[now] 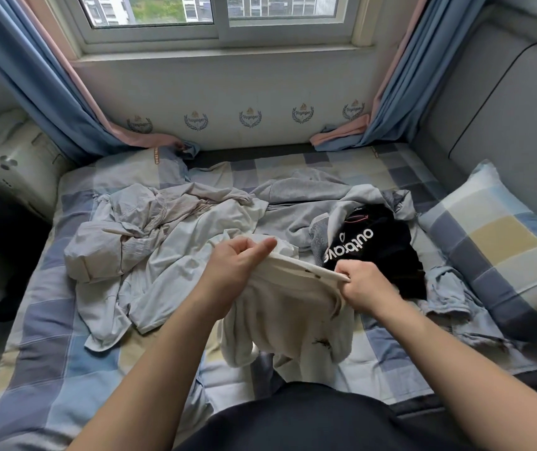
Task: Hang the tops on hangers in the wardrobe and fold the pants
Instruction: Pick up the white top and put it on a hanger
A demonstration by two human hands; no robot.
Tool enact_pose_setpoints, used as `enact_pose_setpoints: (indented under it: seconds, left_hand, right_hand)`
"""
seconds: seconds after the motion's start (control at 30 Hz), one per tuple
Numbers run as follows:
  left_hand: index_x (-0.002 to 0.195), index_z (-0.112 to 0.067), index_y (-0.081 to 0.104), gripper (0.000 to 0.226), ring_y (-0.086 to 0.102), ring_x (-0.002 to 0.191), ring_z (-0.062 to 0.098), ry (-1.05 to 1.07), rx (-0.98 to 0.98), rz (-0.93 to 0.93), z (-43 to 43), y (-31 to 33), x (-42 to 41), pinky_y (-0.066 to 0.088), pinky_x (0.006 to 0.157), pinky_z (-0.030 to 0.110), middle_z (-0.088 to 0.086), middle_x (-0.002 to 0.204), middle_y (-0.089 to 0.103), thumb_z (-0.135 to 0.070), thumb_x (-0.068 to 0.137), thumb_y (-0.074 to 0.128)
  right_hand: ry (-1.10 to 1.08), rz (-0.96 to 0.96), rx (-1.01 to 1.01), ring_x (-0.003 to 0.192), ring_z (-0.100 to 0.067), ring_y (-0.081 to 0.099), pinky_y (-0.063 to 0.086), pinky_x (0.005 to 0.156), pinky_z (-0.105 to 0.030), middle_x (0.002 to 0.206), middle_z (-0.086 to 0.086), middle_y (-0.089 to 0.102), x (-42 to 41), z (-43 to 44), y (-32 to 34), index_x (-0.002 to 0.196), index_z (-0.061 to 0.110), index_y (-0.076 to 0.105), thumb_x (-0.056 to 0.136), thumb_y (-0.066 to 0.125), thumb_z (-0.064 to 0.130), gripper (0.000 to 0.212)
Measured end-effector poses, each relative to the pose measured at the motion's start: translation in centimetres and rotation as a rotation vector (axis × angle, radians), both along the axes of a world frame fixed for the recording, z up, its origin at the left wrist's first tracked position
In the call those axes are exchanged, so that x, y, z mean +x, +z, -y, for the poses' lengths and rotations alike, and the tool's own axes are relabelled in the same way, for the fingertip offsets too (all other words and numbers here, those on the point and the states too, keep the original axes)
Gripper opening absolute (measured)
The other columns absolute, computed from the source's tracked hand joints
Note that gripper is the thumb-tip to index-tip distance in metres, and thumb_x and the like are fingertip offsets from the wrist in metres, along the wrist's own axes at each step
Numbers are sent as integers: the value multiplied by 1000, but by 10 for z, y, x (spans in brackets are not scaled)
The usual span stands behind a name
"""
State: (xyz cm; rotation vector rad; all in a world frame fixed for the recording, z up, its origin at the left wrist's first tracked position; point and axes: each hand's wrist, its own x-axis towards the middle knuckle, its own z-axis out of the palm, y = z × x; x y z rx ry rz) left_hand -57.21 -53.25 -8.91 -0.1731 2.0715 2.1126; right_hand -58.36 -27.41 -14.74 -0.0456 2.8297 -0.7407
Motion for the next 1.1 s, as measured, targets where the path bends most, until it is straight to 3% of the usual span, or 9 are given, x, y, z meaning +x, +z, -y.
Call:
enact_pose_setpoints:
  seconds: [0.13, 0.23, 0.33, 0.47, 0.53, 0.6, 0.7, 0.9, 1.1]
  left_hand:
    - [59, -19, 54, 38, 40, 55, 11, 52, -13, -29, 9, -5, -1, 34, 56, 28, -3, 59, 45, -42, 73, 81]
    - [71, -5, 56, 50, 44, 59, 12, 88, -327, -132, 30, -17, -6, 36, 61, 32, -4, 62, 51, -47, 71, 84]
    - [89, -24, 66, 46, 59, 73, 4, -91, -637, -125, 31, -25, -2, 48, 70, 31, -13, 82, 64, -58, 67, 87]
    - [106, -36, 62, 63, 61, 98, 9, -366, -716, -132, -3, -36, 15, 50, 85, 34, -14, 105, 63, -80, 61, 71]
    - [106, -33, 62, 51, 61, 97, 16, -399, -727, -212, -24, -47, 24, 48, 81, 36, -10, 101, 64, -68, 70, 65]
    - [102, -28, 62, 23, 62, 92, 21, -305, -705, -278, -38, -58, 29, 44, 71, 34, -7, 94, 66, -36, 80, 67]
    - [99, -22, 66, 28, 59, 86, 24, -234, -748, -290, -44, -78, 26, 35, 65, 32, -1, 91, 67, -2, 79, 59]
    - [99, -23, 66, 32, 60, 87, 22, -491, -834, -192, -50, -108, 18, 47, 71, 35, -3, 89, 66, 1, 80, 54]
    - [95, -28, 63, 21, 59, 74, 3, -783, -656, -324, -82, -106, 42, 44, 65, 25, -10, 78, 65, -7, 93, 58]
  right_hand:
    - [-137, 113, -156, 81, -27, 62, 49, 71, -35, 79, -9, 70, 0, -5, -4, 77, 15, 68, 79, 48, -5, 29]
    - [-90, 47, -336, 67, -13, 52, 41, 62, -31, 66, 4, 61, 2, -2, 19, 73, 15, 65, 91, 56, 3, 24]
    - [-69, -14, -535, 65, -7, 50, 40, 61, -29, 69, 2, 60, 9, 9, 49, 79, 6, 68, 98, 60, 15, 21]
    - [-133, 7, -691, 63, -6, 49, 39, 56, -21, 66, 3, 59, 29, 30, 75, 76, 6, 69, 95, 61, 9, 21]
    - [-208, 16, -698, 62, -7, 48, 39, 54, -21, 66, 1, 58, 40, 33, 79, 76, 3, 69, 94, 62, 10, 21]
    - [-288, 14, -664, 63, -10, 49, 39, 56, -24, 68, -5, 58, 50, 29, 81, 79, -1, 69, 94, 64, 11, 20]
    - [-428, 27, -628, 65, -15, 51, 39, 60, -28, 69, -9, 59, 71, 13, 79, 80, -3, 70, 93, 65, 12, 20]
    - [-711, -33, -553, 69, -13, 59, 45, 65, -29, 80, -12, 74, 136, -28, 73, 77, 19, 78, 87, 71, 8, 16]
    - [-1028, -198, -621, 78, -12, 65, 48, 73, -24, 82, -5, 76, 224, -49, 75, 80, 21, 77, 86, 67, -3, 27]
